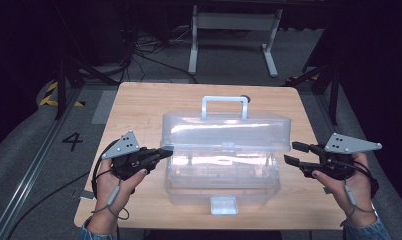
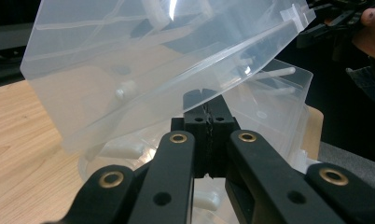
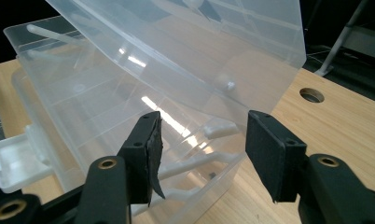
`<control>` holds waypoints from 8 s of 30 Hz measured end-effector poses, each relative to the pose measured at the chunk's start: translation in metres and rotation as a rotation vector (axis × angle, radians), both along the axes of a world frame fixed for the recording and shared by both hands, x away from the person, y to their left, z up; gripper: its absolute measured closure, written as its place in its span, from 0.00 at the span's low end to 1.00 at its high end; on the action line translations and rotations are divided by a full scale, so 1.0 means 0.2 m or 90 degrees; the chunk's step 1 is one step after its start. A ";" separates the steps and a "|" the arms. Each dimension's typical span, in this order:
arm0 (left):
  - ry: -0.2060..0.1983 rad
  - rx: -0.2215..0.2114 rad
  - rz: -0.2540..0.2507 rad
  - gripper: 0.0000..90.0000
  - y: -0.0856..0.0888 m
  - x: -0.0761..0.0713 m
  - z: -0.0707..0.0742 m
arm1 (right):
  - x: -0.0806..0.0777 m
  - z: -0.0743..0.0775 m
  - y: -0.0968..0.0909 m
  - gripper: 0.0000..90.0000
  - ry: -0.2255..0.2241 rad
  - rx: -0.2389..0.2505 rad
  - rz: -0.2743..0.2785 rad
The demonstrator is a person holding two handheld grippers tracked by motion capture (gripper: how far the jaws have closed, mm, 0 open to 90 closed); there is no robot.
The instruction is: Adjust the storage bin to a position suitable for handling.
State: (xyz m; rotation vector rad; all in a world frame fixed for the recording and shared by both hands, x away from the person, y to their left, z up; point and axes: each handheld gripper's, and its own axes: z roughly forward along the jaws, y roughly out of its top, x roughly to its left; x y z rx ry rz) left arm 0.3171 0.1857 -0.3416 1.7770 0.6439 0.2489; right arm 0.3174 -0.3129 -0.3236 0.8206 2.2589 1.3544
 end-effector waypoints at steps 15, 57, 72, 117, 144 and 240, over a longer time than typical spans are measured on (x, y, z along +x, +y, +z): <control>0.001 -0.002 0.000 1.00 -0.01 0.01 0.00 | 0.05 -0.06 0.08 0.53 -0.034 0.030 -0.038; 0.031 0.145 -0.005 0.61 0.09 -0.11 0.01 | 0.06 0.00 0.15 0.80 -0.109 -0.005 -0.152; 0.070 0.193 -0.104 0.56 0.04 -0.15 -0.12 | 0.11 0.03 0.15 0.81 -0.089 0.017 -0.163; 0.092 0.271 -0.215 0.75 -0.19 -0.12 -0.31 | 0.34 0.13 0.17 0.87 -0.042 0.077 -0.208; 0.098 0.222 -0.238 0.86 -0.20 -0.11 -0.34 | 0.49 0.18 0.16 0.88 0.032 0.086 -0.223; 0.115 0.245 -0.246 0.87 -0.23 -0.10 -0.34 | 1.23 -0.02 0.20 0.88 0.346 0.119 -0.313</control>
